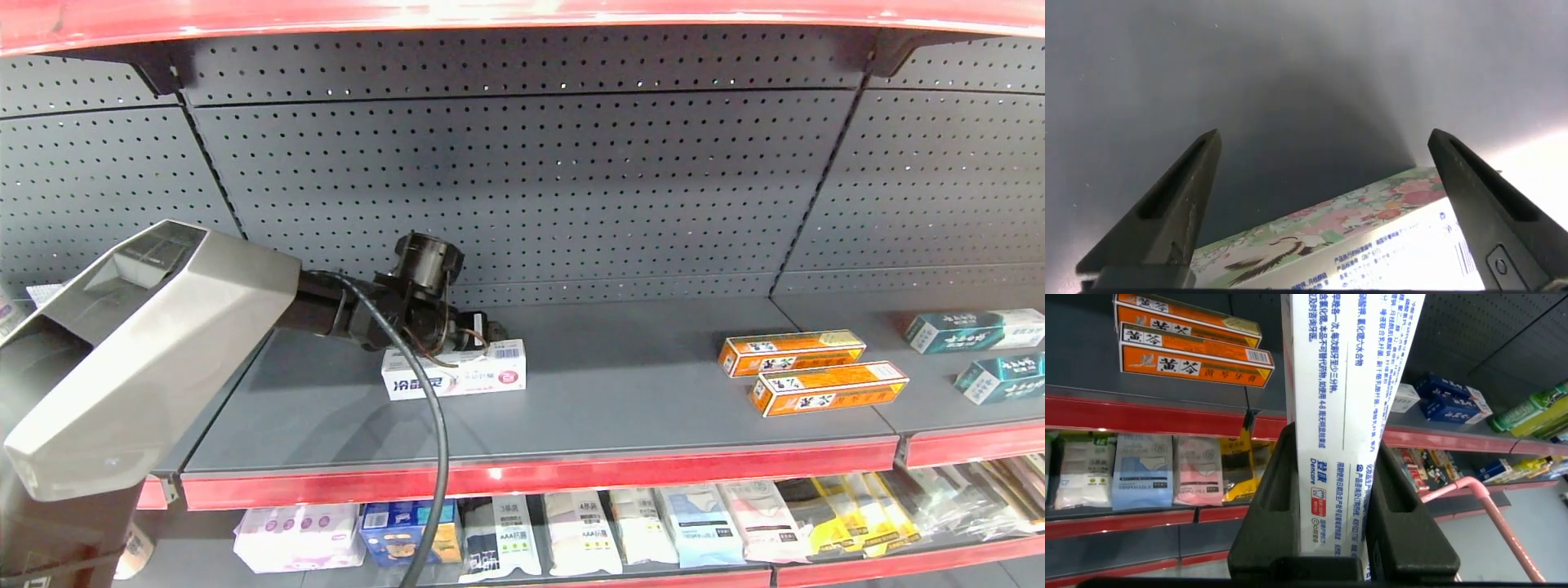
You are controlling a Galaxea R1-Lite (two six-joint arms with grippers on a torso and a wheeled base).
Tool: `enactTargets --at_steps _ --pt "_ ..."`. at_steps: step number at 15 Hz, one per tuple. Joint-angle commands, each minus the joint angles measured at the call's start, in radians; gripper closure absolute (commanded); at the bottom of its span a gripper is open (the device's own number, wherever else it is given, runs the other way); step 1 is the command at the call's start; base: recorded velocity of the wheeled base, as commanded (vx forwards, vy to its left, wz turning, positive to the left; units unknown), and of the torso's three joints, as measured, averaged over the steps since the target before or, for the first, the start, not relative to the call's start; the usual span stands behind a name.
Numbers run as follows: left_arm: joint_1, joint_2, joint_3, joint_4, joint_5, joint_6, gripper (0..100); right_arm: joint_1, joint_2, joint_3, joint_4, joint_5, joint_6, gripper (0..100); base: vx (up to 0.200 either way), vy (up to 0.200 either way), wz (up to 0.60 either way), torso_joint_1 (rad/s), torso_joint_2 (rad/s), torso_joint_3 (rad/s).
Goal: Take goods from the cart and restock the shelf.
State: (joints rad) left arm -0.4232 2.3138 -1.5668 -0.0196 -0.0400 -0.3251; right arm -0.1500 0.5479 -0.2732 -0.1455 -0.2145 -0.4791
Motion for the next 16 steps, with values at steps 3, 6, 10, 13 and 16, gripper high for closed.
enactTargets --at_steps 3,6,10,13,16 --pt "0.003 -0.016 0.002 0.044 -0.017 0.024 0 0.000 0.001 0.008 0.000 0.000 0.002 100 0.000 0.000 0.00 0.000 0.00 0.000" --pt "0.004 -0.031 0.008 0.078 -0.017 0.043 0 0.000 0.000 0.014 0.000 0.000 0.011 100 0.000 0.000 0.00 0.000 0.00 0.000" --pt "0.006 -0.051 0.017 0.122 -0.017 0.041 0 0.000 0.000 0.017 0.000 0.000 0.020 100 0.000 0.000 0.00 0.000 0.00 0.000" --pt "0.007 -0.062 0.019 0.156 -0.017 0.040 0 0.000 0.000 0.019 0.000 0.000 0.022 100 0.000 0.000 0.00 0.000 0.00 0.000" --pt "0.007 -0.093 0.080 0.158 -0.015 0.038 0 0.000 0.000 0.023 0.000 0.000 0.028 100 0.000 0.000 0.00 0.000 0.00 0.000"
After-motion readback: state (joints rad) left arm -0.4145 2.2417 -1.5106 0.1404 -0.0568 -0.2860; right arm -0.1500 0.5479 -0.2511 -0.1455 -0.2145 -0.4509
